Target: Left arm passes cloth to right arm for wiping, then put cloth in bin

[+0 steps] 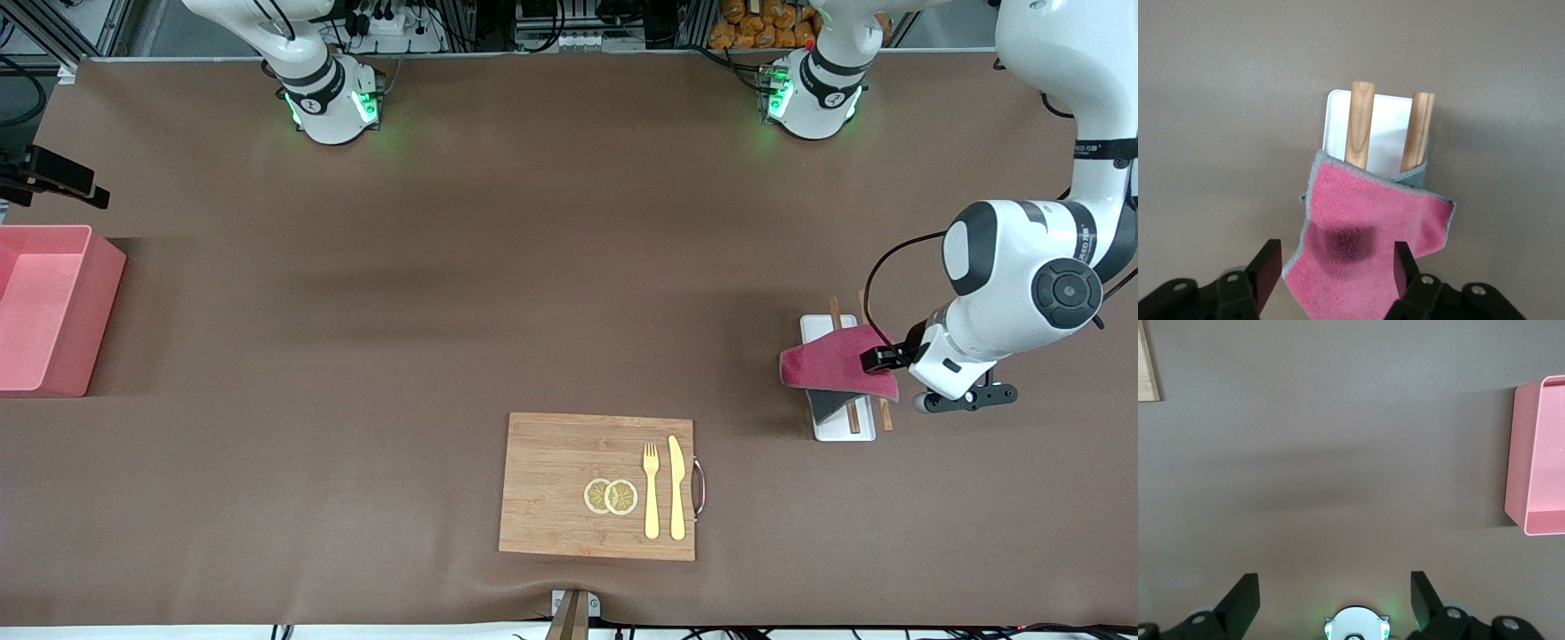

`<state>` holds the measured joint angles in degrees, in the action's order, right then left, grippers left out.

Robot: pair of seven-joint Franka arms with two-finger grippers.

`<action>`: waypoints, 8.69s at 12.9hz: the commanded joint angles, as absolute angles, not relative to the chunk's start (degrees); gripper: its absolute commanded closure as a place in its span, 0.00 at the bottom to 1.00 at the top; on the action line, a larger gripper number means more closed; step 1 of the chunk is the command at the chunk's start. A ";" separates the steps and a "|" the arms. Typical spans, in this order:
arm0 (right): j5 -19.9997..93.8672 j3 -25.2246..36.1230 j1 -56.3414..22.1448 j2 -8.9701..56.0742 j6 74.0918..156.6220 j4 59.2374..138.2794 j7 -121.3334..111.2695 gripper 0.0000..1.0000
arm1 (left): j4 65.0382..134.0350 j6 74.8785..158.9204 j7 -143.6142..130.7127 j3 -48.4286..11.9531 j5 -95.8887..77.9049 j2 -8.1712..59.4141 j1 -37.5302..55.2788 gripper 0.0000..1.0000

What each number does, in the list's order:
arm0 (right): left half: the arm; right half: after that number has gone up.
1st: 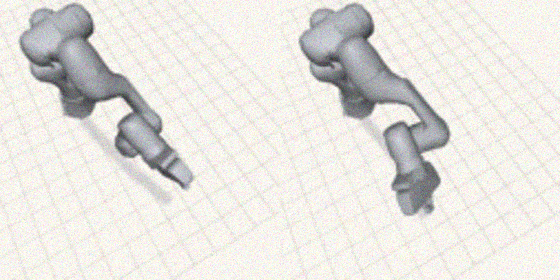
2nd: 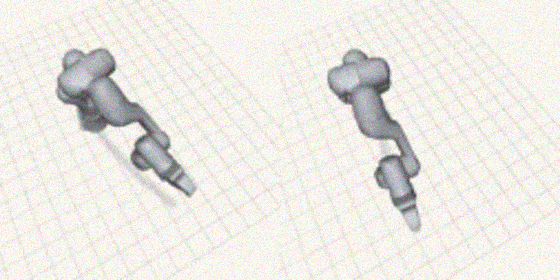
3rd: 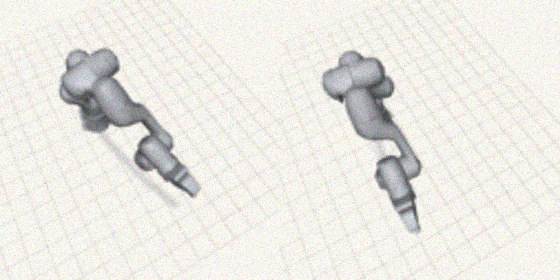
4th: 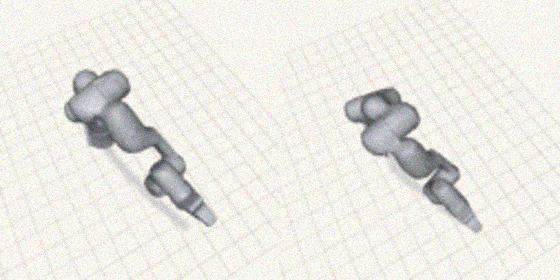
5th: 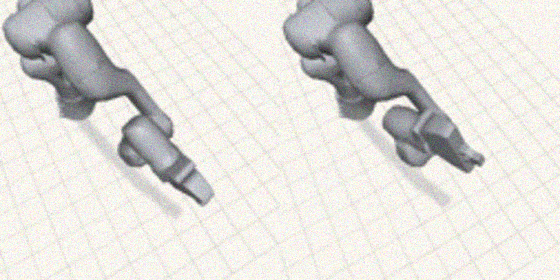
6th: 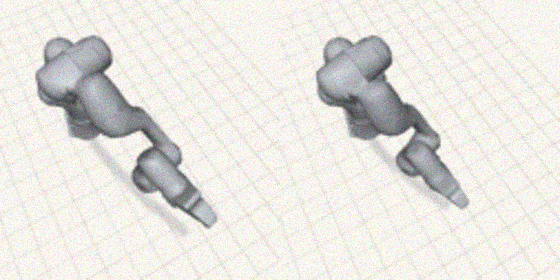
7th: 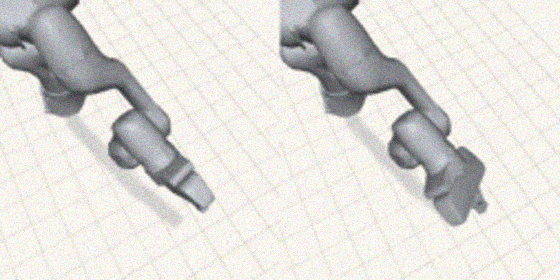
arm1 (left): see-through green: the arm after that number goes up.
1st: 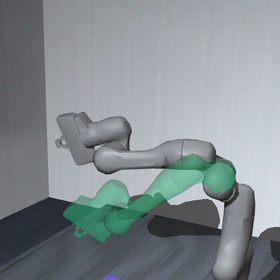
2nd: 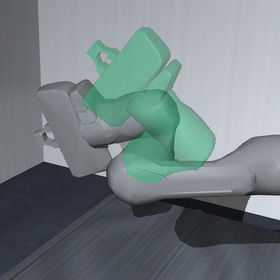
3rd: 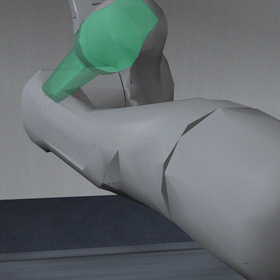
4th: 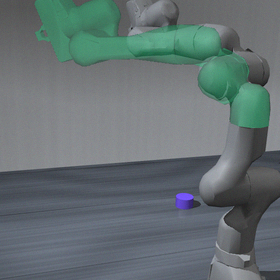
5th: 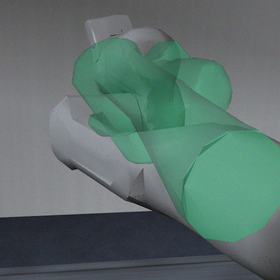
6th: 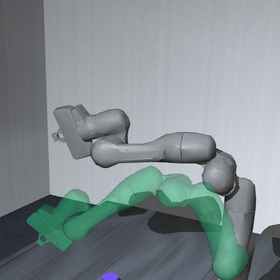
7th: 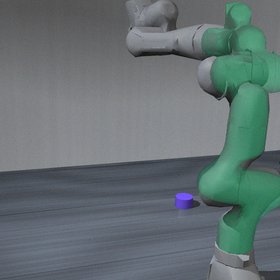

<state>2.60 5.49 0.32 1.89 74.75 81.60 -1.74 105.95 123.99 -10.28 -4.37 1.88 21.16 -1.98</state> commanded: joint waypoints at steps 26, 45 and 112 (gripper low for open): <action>7.89 5.62 0.17 19.42 81.04 84.46 -0.79 0.00 | 105.73 125.33 -6.95 -4.66 1.58 22.41 -0.27 1.00; 18.44 5.62 -2.29 19.60 80.51 84.81 23.01 0.00 | 97.83 121.29 -16.40 -17.82 -3.95 19.69 0.09 1.00; -24.87 6.59 12.38 28.93 121.30 91.76 -6.99 1.00 | 77.95 80.96 -21.29 -4.66 -5.29 6.25 5.54 0.00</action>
